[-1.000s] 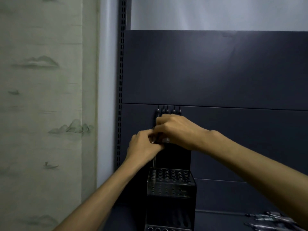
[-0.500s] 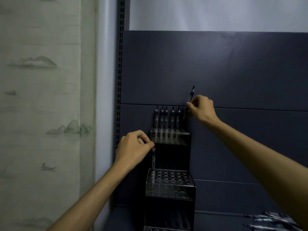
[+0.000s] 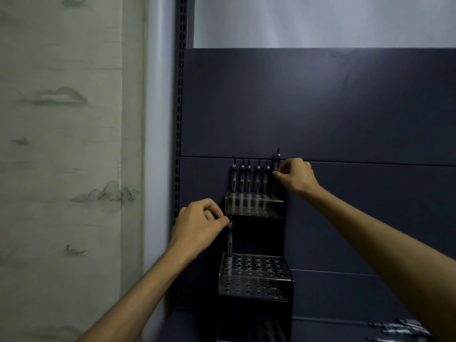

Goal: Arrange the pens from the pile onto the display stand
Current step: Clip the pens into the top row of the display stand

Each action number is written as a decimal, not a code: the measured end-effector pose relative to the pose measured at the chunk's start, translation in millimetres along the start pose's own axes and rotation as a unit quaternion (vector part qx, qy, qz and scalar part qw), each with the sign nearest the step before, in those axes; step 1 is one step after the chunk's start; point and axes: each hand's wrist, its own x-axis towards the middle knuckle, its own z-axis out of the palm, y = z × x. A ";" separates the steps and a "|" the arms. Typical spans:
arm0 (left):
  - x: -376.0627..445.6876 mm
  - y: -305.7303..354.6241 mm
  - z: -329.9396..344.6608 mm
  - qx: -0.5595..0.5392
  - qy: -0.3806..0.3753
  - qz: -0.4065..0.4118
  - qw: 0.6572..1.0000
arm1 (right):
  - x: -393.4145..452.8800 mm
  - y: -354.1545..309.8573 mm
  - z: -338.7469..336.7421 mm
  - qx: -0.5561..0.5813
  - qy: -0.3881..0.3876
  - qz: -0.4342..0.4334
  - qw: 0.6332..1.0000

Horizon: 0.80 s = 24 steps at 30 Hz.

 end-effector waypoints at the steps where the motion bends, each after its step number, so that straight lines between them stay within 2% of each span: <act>1: -0.4 -0.1 1.0 -0.002 -0.002 0.000 1.000 | -0.5 -0.4 1.1 -0.009 -0.012 0.000 1.000; 5: -2.4 0.0 5.0 -0.009 -0.014 0.002 1.000 | -9.4 -0.4 7.4 -0.035 -0.053 0.023 0.998; 10: -4.5 -3.6 6.9 -0.011 -0.021 0.003 1.000 | -15.8 7.1 14.9 -0.003 -0.022 0.052 0.998; 24: -9.9 -1.6 3.7 0.034 -0.024 0.005 0.999 | -20.4 4.7 7.3 -0.008 -0.036 0.048 0.998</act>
